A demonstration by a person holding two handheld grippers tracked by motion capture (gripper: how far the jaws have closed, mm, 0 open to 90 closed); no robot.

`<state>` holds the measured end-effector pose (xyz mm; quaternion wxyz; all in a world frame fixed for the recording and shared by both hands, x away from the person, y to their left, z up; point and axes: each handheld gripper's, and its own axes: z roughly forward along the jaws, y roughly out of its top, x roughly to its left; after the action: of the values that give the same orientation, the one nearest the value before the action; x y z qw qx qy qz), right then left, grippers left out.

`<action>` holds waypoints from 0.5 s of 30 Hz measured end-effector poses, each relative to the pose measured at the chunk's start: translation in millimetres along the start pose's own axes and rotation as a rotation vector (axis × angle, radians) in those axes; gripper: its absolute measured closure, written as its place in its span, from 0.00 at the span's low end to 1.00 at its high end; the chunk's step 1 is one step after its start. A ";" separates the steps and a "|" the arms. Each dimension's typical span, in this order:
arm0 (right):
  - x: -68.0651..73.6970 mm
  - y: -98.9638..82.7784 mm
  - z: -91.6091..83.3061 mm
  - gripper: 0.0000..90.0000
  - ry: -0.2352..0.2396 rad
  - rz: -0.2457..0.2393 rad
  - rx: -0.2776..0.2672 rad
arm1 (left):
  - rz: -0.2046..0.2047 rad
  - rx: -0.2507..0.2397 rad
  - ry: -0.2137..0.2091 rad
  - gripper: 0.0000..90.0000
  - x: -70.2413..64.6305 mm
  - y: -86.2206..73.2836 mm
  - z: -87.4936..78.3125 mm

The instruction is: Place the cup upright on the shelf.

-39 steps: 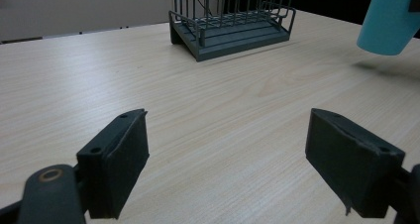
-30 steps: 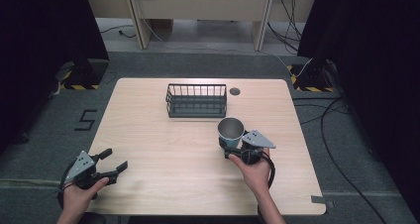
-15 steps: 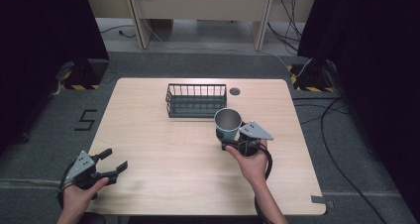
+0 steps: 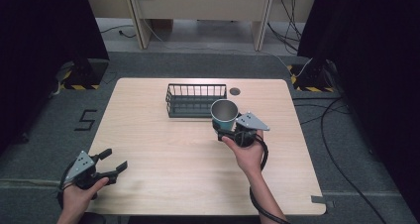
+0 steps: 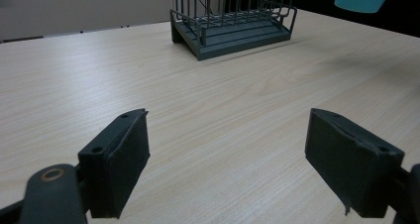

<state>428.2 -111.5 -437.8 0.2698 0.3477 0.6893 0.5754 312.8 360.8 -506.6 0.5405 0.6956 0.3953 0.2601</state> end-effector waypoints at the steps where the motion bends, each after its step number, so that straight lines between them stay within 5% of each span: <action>1: -0.2 1.3 1.6 0.19 -0.001 -0.002 -0.004 | 0.000 0.000 0.000 0.18 0.0 0.0 -0.1; 15: -0.6 14.9 23.1 0.19 -0.004 0.001 -0.020 | -0.002 -0.002 0.002 0.19 0.5 -0.6 -1.8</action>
<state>448.9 -96.6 -427.6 0.2742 0.3466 0.6829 0.5816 311.5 362.3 -506.8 0.5411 0.6945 0.3964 0.2606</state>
